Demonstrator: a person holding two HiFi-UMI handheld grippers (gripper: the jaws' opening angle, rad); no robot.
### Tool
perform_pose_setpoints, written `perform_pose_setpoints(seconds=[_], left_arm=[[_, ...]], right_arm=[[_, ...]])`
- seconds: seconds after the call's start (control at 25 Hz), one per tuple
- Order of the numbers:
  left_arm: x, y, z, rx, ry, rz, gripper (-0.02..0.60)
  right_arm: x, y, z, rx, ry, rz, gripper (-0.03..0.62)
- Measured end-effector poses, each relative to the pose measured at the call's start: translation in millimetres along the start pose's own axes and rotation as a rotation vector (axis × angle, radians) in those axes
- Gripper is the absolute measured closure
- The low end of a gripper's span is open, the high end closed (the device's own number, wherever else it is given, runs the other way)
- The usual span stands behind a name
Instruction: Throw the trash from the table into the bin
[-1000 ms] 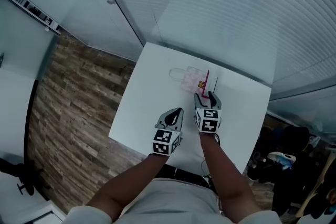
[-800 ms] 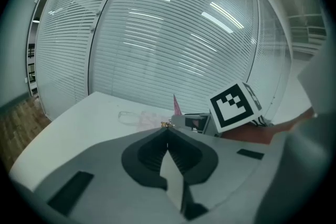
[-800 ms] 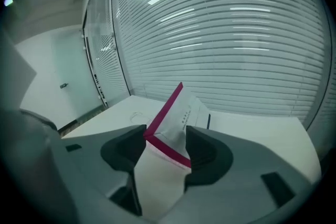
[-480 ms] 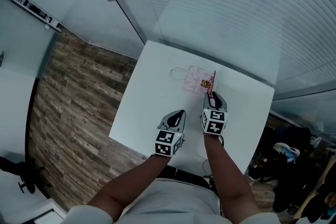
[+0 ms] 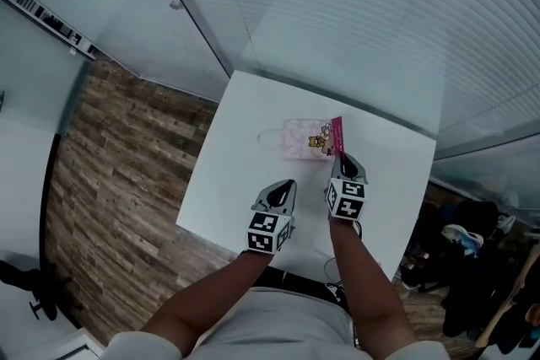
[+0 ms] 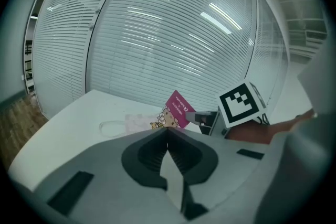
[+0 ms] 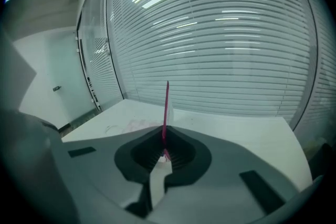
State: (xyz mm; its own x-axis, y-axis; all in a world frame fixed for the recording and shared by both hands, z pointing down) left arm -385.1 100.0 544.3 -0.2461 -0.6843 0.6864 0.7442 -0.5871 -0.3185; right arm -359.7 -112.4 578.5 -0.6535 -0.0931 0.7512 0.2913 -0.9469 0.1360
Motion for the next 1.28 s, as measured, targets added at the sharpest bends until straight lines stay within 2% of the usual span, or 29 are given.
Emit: perform_pose_setpoints(seconds=[0.24, 0.68, 1.04, 1.28], left_arm=[[5.3, -32.0, -18.3, 0.019, 0.014, 0.02, 0.577], [-26.1, -5.7, -16.1, 0.096, 0.042, 0.114, 0.577], [-50.3, 19.7, -18.4, 0.202, 0.041, 0.226, 0.577], [-60.5, 38.7, -25.1, 0.252, 0.057, 0.292, 0.577]], right_arm=[[5.9, -19.6, -19.9, 0.014, 0.033, 0.013, 0.586], [-75.0, -27.2, -3.9, 0.043, 0.119, 0.098, 0.586], [-147.2, -45.9, 12.6, 0.105, 0.183, 0.149, 0.586], [-192.5, -53.1, 19.5, 0.103, 0.237, 0.199, 0.586]])
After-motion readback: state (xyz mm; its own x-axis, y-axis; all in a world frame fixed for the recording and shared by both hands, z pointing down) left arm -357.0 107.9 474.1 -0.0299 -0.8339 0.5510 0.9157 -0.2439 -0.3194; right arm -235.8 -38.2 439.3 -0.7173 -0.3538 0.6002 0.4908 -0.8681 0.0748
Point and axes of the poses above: the fingertips, and each gripper's own axes: x forward along the fingers, y to its right, z out of its underside, the point moved 10 cm from there along -x, backward along the fingers, and after that the axes turned 14 degrees about -y, right-handed, at the moved point
